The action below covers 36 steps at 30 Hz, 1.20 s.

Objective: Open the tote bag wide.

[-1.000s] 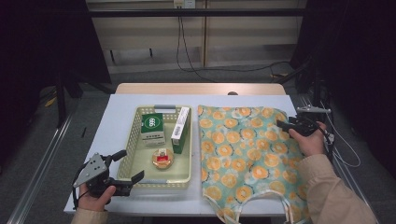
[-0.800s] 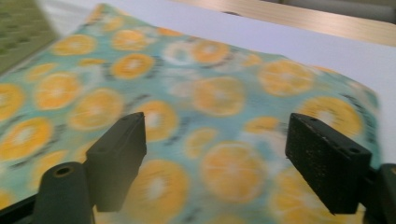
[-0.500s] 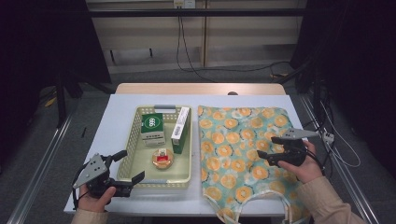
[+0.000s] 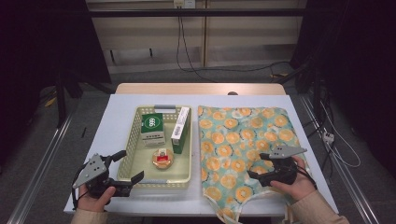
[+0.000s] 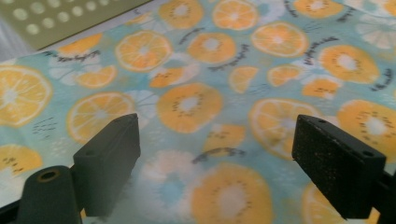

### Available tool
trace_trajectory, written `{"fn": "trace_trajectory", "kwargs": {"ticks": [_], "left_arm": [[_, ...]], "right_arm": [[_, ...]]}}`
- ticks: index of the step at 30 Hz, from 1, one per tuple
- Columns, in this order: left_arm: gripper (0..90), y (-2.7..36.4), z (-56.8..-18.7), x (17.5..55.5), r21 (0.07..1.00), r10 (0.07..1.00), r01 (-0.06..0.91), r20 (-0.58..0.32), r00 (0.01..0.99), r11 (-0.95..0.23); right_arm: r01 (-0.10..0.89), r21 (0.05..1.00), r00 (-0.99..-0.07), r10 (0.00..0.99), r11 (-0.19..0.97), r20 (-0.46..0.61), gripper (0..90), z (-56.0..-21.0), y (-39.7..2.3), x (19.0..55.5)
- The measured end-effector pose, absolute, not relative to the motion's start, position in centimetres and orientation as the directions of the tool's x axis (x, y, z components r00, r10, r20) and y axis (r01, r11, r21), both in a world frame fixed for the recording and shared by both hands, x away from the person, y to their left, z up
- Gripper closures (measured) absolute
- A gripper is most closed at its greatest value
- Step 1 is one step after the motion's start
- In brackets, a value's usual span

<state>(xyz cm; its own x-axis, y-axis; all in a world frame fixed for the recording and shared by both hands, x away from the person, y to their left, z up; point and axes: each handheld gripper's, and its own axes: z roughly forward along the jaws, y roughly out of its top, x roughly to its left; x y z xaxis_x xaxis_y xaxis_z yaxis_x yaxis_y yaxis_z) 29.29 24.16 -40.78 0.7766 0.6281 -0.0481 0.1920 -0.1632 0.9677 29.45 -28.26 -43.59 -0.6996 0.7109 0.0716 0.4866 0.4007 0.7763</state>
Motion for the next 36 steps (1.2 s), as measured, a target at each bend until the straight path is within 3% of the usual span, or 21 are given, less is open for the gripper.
{"fn": "trace_trajectory", "kwargs": {"ticks": [11, 15, 25, 29, 30, 31, 34, 35, 36], "left_arm": [[3.3, 24.3, -40.7, 29.2, 0.968, 0.635, 0.189, -0.040, 0.771, -0.168], [3.3, 24.4, -40.6, 29.1, 0.969, 0.640, 0.189, -0.044, 0.767, -0.159], [3.3, 24.3, -40.6, 29.2, 0.969, 0.630, 0.188, -0.047, 0.775, -0.158], [3.3, 24.3, -40.5, 29.2, 0.968, 0.629, 0.182, -0.035, 0.777, -0.171], [3.3, 24.3, -40.6, 29.2, 0.968, 0.630, 0.183, -0.036, 0.776, -0.169], [3.3, 24.3, -40.6, 29.2, 0.969, 0.628, 0.183, -0.038, 0.777, -0.169], [3.3, 24.2, -40.6, 29.2, 0.969, 0.631, 0.184, -0.039, 0.774, -0.166], [3.3, 24.2, -40.6, 29.2, 0.969, 0.632, 0.182, -0.036, 0.774, -0.168], [3.3, 24.2, -40.6, 29.2, 0.969, 0.632, 0.184, -0.039, 0.774, -0.166]], "right_arm": [[0.470, 0.756, -0.751, 0.657, 0.455, 0.071, 13.5, -44.1, -27.7, 26.1], [0.467, 0.716, -0.761, 0.648, 0.518, 0.028, 15.7, -45.1, -28.0, 24.8], [0.436, 0.730, -0.785, 0.619, 0.526, 0.023, 26.1, -45.8, -28.6, 23.7], [0.426, 0.738, -0.792, 0.610, 0.523, 0.024, 43.2, -45.7, -28.7, 23.6], [0.426, 0.738, -0.792, 0.610, 0.523, 0.024, 43.2, -45.7, -28.7, 23.6], [0.421, 0.742, -0.797, 0.603, 0.522, 0.028, 52.0, -45.6, -28.7, 23.6], [0.424, 0.743, -0.794, 0.607, 0.518, 0.031, 59.5, -45.6, -28.7, 23.7], [0.425, 0.742, -0.795, 0.605, 0.518, 0.033, 69.9, -45.5, -28.7, 23.8], [0.425, 0.742, -0.795, 0.605, 0.518, 0.033, 69.9, -45.5, -28.7, 23.8]]}}
